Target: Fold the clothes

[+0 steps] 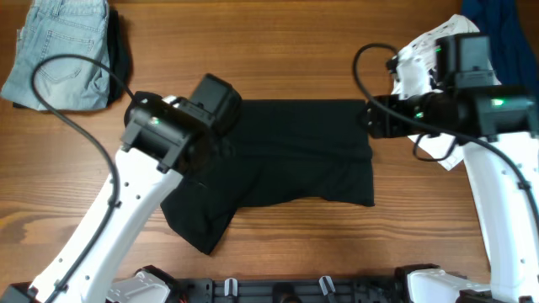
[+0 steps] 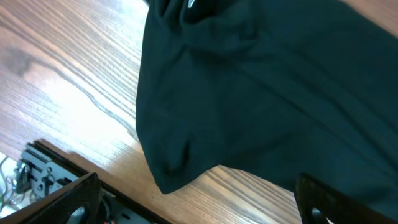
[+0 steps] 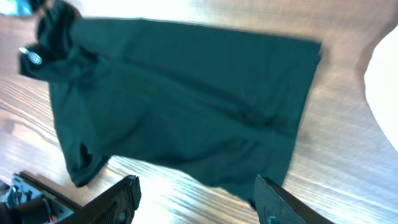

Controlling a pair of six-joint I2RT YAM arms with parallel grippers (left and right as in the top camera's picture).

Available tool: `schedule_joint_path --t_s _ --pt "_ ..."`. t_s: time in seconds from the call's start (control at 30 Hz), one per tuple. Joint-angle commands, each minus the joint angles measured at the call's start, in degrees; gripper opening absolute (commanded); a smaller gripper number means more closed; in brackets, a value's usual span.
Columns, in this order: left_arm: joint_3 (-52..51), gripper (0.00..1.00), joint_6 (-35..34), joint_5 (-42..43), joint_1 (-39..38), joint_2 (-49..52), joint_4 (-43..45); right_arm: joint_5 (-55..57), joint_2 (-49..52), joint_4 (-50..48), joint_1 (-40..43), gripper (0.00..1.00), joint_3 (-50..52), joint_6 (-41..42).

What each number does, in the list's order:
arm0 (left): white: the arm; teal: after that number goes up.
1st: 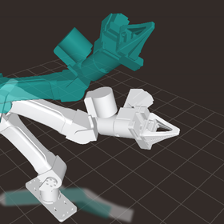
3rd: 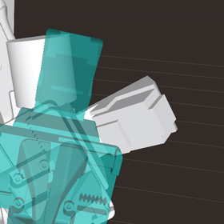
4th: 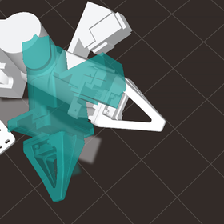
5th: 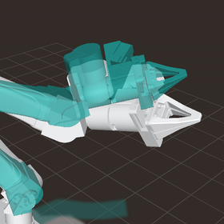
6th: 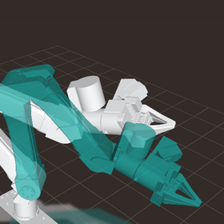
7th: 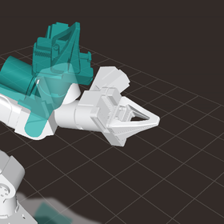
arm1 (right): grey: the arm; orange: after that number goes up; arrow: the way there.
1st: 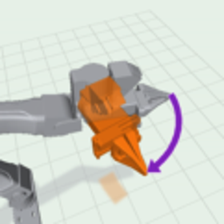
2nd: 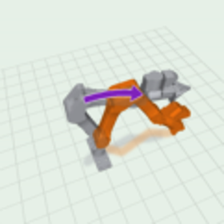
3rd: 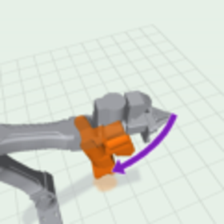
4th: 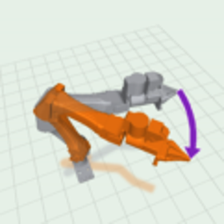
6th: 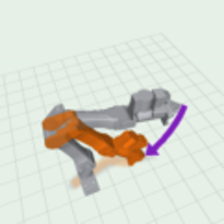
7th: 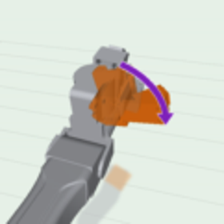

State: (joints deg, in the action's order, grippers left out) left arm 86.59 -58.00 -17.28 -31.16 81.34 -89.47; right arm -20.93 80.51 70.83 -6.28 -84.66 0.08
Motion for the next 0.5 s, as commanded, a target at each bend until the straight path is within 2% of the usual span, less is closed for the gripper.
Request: schedule_joint_path --t_s 0.0,0.23,0.33,0.47 --pt "-8.6 1.0 -4.2 2.2 -0.3 -2.1 4.4 4.5 -0.7 -2.8 -3.1 0.64 5.7 6.1" --pt "-26.4 0.91 -4.3 8.9 -0.3 -3.8 16.3 6.8 -0.6 -12.5 -4.4 0.65 19.9 10.9" --pt "-31.7 0.86 -7.1 11.6 -0.3 -3.8 16.8 6.8 -0.6 -16.7 -4.4 0.64 24.9 11.1" --pt "-37.3 0.82 -9.0 17.3 -0.3 -5.6 18.7 6.8 -0.4 -18.8 -4.4 0.64 26.0 11.0"
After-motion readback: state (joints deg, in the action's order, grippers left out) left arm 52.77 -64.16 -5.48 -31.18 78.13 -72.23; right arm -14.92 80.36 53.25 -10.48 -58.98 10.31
